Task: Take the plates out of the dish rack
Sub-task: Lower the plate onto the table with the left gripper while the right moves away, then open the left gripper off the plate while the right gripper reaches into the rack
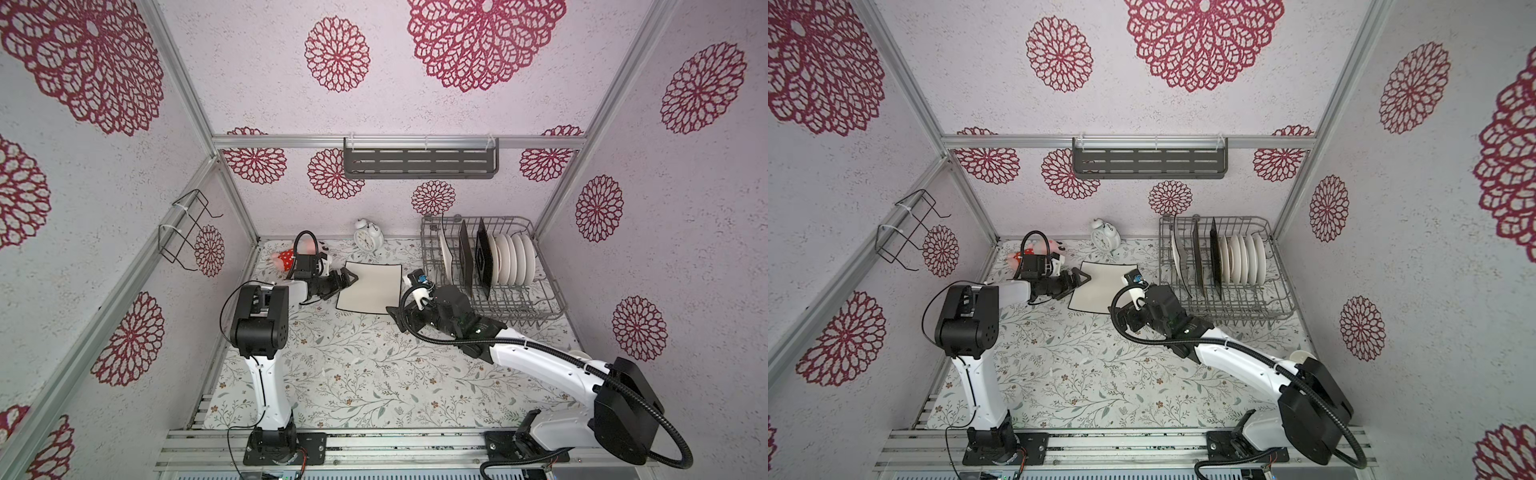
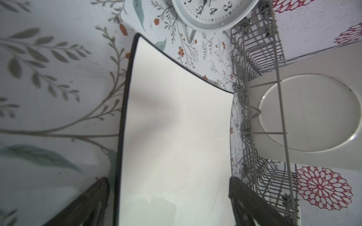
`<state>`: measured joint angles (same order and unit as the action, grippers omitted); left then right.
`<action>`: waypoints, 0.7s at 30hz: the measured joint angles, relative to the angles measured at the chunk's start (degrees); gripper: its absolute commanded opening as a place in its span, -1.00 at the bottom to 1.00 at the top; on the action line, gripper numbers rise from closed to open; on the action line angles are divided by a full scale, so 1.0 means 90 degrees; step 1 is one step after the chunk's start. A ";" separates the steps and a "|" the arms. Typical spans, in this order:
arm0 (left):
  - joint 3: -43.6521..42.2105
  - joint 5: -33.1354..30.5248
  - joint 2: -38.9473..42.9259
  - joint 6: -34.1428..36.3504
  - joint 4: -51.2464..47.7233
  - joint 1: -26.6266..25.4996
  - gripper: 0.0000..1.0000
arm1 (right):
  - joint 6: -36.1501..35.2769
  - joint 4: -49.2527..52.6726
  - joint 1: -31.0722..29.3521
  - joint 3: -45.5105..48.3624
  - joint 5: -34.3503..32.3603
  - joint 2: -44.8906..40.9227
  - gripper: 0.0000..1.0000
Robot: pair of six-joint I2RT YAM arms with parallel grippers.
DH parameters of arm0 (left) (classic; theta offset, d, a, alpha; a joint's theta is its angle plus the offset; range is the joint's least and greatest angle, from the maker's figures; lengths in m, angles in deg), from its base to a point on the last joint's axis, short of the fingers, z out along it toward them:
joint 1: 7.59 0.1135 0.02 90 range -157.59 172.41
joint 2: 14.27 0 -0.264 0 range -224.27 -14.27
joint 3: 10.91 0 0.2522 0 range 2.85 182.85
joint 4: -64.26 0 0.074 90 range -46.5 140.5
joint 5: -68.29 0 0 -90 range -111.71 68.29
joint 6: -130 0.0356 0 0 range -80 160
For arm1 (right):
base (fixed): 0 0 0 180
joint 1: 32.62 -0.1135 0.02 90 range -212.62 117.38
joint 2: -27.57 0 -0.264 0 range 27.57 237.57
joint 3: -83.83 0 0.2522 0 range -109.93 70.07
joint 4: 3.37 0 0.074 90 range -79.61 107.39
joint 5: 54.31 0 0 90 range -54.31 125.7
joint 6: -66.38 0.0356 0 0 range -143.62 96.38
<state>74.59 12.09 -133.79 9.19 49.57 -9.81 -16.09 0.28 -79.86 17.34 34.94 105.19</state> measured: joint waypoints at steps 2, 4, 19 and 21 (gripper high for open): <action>-0.0032 -0.0233 0.0163 0.0102 -0.0345 -0.0005 0.95 | -0.0044 0.0027 0.0034 -0.0126 -0.0002 -0.0041 0.98; -0.0053 -0.0464 0.0311 0.0177 -0.0704 -0.0007 0.95 | -0.0112 0.0223 0.0053 -0.0384 -0.0070 -0.0073 0.98; 0.0141 -0.2375 0.4267 0.1379 -0.2875 -0.0612 0.95 | -0.0323 0.2409 0.2324 -0.2149 -0.0925 -0.0294 0.71; 0.0177 -0.2436 0.4658 0.1515 -0.2982 -0.0597 0.95 | -0.0250 0.2499 0.2506 -0.2076 -0.0797 -0.0204 0.70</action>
<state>76.19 -9.83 -91.87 22.83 22.73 -15.18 -18.34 22.77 -57.31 -1.35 27.77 103.36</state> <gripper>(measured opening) 0.974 0.856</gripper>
